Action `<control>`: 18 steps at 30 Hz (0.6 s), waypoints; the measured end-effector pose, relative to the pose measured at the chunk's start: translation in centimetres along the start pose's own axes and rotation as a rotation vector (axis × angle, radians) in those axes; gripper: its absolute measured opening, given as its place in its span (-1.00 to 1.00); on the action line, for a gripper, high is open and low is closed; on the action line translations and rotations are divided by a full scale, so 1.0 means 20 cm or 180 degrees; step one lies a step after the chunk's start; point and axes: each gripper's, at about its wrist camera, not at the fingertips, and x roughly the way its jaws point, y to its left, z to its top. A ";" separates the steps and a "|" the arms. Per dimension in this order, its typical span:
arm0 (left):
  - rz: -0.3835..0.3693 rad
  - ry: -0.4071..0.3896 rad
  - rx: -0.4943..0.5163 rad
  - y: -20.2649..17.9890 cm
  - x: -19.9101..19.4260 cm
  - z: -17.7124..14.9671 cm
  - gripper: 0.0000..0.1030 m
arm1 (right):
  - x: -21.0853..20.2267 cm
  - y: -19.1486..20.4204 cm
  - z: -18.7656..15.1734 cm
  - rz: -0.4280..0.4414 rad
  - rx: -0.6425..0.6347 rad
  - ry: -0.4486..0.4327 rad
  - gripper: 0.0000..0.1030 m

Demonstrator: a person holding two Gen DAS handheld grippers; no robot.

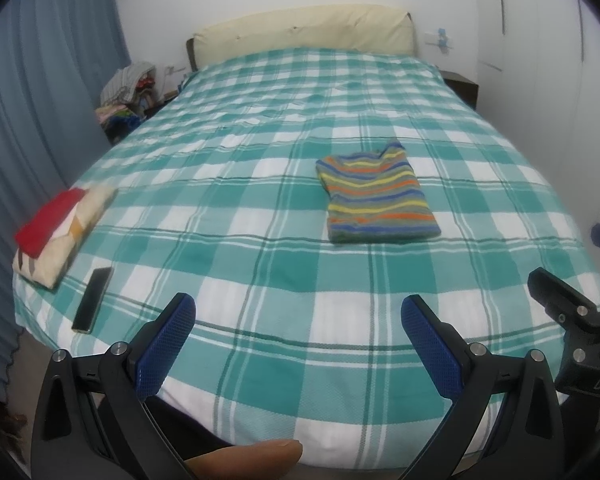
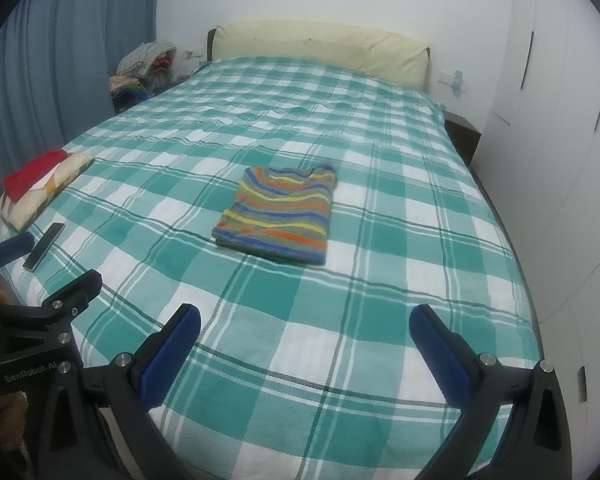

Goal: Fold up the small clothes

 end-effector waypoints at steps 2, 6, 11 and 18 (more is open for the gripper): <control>-0.0003 0.0006 0.0001 0.00 0.00 0.00 0.99 | 0.00 0.00 0.00 0.0008 -0.0007 0.0004 0.99; -0.0008 0.0010 -0.0001 0.00 0.00 0.00 0.99 | 0.00 0.01 0.00 0.0001 -0.0001 0.0001 0.99; -0.0024 0.0061 -0.0019 0.00 0.02 -0.01 0.99 | 0.00 0.00 0.00 0.0002 0.0020 0.0004 0.99; -0.0127 0.0189 -0.0070 0.02 0.06 -0.01 1.00 | 0.00 -0.01 0.00 -0.0037 0.0043 0.0021 0.99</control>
